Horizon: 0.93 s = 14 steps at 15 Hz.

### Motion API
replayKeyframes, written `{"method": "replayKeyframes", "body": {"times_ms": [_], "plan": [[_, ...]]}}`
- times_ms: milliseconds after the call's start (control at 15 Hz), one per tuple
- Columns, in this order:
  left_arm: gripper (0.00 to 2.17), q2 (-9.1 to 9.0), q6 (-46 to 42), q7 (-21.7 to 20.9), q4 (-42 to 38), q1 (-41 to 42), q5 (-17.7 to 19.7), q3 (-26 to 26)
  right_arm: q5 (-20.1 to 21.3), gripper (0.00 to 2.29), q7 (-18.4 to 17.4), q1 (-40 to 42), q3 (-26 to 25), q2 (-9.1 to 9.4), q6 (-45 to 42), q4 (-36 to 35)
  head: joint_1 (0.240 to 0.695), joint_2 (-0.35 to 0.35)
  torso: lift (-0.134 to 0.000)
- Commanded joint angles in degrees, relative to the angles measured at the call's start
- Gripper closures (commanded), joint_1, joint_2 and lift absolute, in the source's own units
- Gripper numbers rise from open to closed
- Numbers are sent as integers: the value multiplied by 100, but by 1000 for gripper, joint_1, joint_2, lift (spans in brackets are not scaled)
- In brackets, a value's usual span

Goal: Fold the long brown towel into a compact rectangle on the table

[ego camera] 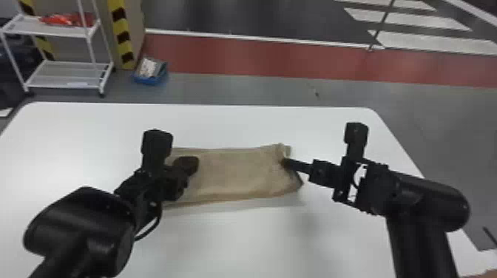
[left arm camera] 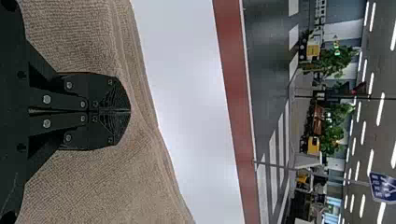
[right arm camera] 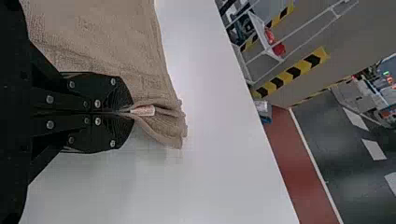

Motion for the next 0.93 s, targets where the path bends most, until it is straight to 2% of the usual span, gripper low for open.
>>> {"method": "replayKeyframes", "body": {"times_ms": [0,200,333,533,600,667,867], "plan": [[2067,0,38,0,-5,-1,-29,-3,-238,1598,14,83,-7,-1,-64,-239,695,-155,-124],[2067,9,55,26,-31,52,-3,-3,-484,1598,-12,232,-7,8,-82,-705,695,-144,-124],[2067,44,55,35,-303,245,6,120,-476,1598,-56,250,-130,-19,-82,-766,695,-139,-124],[2067,106,125,0,-875,465,76,340,-520,1598,-83,145,-464,-230,-64,-652,695,-151,-124],[2067,246,266,-17,-1077,570,129,454,-511,1598,-74,66,-499,-317,-64,-529,695,-161,-124],[2067,281,407,-44,-1217,605,156,463,-511,1598,-56,-5,-499,-379,-64,-441,695,-168,-124],[2067,325,424,-140,-1209,676,156,525,-484,1595,-39,-49,-490,-388,-64,-415,695,-180,-124]]}}
